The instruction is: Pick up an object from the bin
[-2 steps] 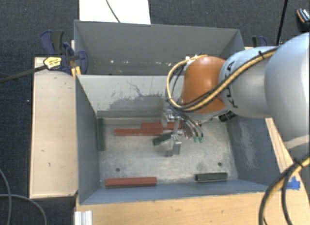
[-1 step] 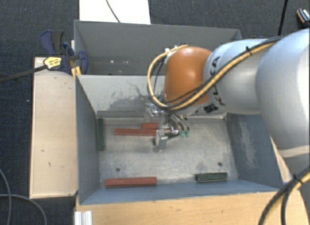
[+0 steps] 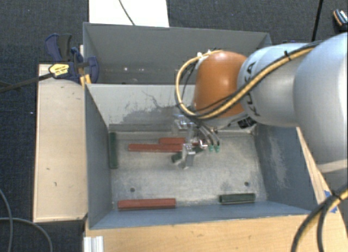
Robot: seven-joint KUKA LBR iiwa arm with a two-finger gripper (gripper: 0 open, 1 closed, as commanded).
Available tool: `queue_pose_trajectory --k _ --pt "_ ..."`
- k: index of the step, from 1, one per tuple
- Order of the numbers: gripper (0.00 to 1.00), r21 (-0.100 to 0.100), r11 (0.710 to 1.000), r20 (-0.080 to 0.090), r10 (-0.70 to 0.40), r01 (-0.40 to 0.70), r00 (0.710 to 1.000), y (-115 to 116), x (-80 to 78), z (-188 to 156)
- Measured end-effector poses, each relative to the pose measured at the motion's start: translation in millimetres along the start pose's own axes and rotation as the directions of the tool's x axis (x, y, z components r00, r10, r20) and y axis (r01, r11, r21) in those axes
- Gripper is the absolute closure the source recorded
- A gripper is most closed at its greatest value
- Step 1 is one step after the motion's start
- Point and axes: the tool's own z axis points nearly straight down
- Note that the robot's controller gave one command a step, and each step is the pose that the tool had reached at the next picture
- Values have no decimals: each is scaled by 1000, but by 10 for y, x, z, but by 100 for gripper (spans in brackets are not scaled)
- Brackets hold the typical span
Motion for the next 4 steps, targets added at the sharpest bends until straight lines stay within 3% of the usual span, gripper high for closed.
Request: queue_pose_trajectory --k 1,2,3,4 --pt "0 0 1000 -3 -30 30 1000 117 2 314" --pt "0 0 1000 -1 -28 28 1000 116 -8 305" --pt "100 -1 1000 1 -26 26 1000 120 -21 278" --pt "100 -1 1000 3 -24 24 1000 120 -39 -177"
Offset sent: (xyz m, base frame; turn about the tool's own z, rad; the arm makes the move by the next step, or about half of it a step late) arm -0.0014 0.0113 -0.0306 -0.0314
